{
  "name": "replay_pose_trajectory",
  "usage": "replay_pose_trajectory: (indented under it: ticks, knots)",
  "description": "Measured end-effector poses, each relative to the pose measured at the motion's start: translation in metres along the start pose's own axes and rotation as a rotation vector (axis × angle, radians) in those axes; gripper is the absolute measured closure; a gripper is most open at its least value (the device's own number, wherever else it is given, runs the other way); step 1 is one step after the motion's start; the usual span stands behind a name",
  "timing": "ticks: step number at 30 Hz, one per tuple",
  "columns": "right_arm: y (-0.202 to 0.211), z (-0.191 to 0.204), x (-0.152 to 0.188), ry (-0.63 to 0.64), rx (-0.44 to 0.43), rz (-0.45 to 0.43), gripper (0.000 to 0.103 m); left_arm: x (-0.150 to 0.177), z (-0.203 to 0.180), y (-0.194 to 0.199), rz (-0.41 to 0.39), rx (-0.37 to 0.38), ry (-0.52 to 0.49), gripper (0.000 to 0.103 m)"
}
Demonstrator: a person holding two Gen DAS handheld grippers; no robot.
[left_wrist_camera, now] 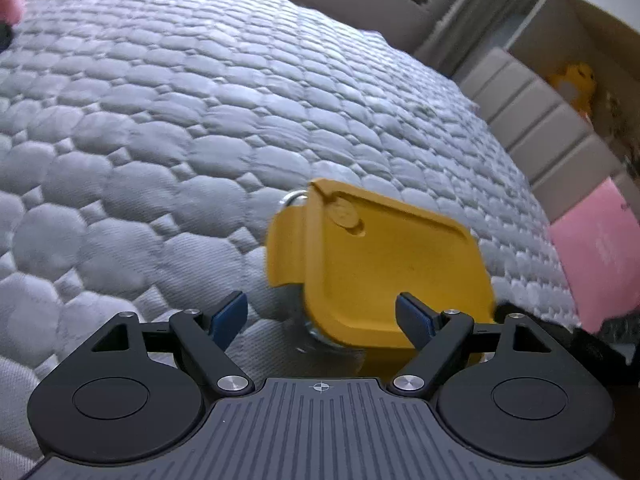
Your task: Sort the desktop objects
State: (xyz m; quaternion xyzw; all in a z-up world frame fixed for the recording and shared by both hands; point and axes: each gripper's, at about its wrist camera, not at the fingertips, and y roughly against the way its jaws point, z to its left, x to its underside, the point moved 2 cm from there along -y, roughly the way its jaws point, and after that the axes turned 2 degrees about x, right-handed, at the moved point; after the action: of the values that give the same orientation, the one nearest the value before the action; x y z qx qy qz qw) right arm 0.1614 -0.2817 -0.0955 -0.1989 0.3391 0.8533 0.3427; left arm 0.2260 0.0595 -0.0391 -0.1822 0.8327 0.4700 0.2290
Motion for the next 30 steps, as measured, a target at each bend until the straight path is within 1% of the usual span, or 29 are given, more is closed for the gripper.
replay_pose_trajectory:
  ticks: [3,5,6,7,8,9,10,11,13,14,15,16,17,20,23,26,27,28,30]
  knots:
    - [0.015,-0.009,0.0,-0.039,0.014,0.007,0.034,-0.005,0.013,0.003,-0.015,0.008,0.066,0.011]
    - [0.024,-0.015,0.0,-0.049,0.061,-0.039,0.035,-0.008,0.02,-0.002,-0.002,0.027,0.109,0.011]
    - [0.028,-0.018,0.0,-0.051,0.088,-0.064,0.037,-0.01,0.023,-0.006,0.006,0.037,0.131,0.011]
    - [0.029,-0.018,-0.001,-0.038,0.132,-0.1,0.039,-0.012,0.025,-0.01,0.014,0.048,0.149,0.011]
    - [0.029,-0.018,-0.002,-0.024,0.174,-0.131,0.042,-0.013,0.026,-0.015,0.021,0.054,0.162,0.011]
    - [0.024,-0.016,-0.003,0.002,0.201,-0.136,0.051,-0.015,0.026,-0.02,0.026,0.053,0.17,0.012]
    - [0.019,-0.014,-0.004,0.027,0.224,-0.137,0.056,-0.018,0.025,-0.025,0.033,0.045,0.174,0.013]
    - [0.011,-0.011,-0.004,0.046,0.229,-0.119,0.061,-0.02,0.025,-0.03,0.042,0.04,0.173,0.015]
    - [-0.004,-0.003,-0.004,0.085,0.235,-0.093,0.066,-0.023,0.022,-0.038,0.064,0.046,0.162,0.022]
    - [-0.011,0.002,-0.004,0.106,0.24,-0.087,0.066,-0.024,0.021,-0.041,0.076,0.052,0.155,0.027]
    - [-0.015,0.008,-0.005,0.141,0.265,-0.103,0.067,-0.026,0.02,-0.045,0.088,0.059,0.148,0.033]
    - [-0.019,0.014,-0.006,0.176,0.29,-0.119,0.067,-0.026,0.019,-0.047,0.096,0.061,0.142,0.035]
    - [-0.023,0.019,-0.007,0.208,0.312,-0.132,0.068,-0.027,0.017,-0.049,0.101,0.058,0.136,0.035]
    - [-0.035,0.027,-0.013,0.227,0.32,-0.129,0.068,-0.03,0.015,-0.054,0.092,0.033,0.113,0.036]
    - [-0.044,0.042,-0.015,0.294,0.331,-0.129,0.068,-0.034,0.016,-0.059,0.089,0.026,0.107,0.036]
    - [-0.048,0.052,-0.013,0.346,0.345,-0.126,0.068,-0.029,0.022,-0.057,0.082,0.009,0.121,0.033]
    - [-0.049,0.055,-0.012,0.356,0.35,-0.125,0.067,-0.027,0.025,-0.054,0.069,-0.001,0.131,0.031]
    - [-0.046,0.058,-0.01,0.362,0.357,-0.131,0.067,-0.023,0.029,-0.047,0.045,-0.013,0.145,0.03]
    - [-0.037,0.059,-0.009,0.365,0.374,-0.168,0.066,-0.019,0.035,-0.032,0.002,-0.007,0.171,0.021]
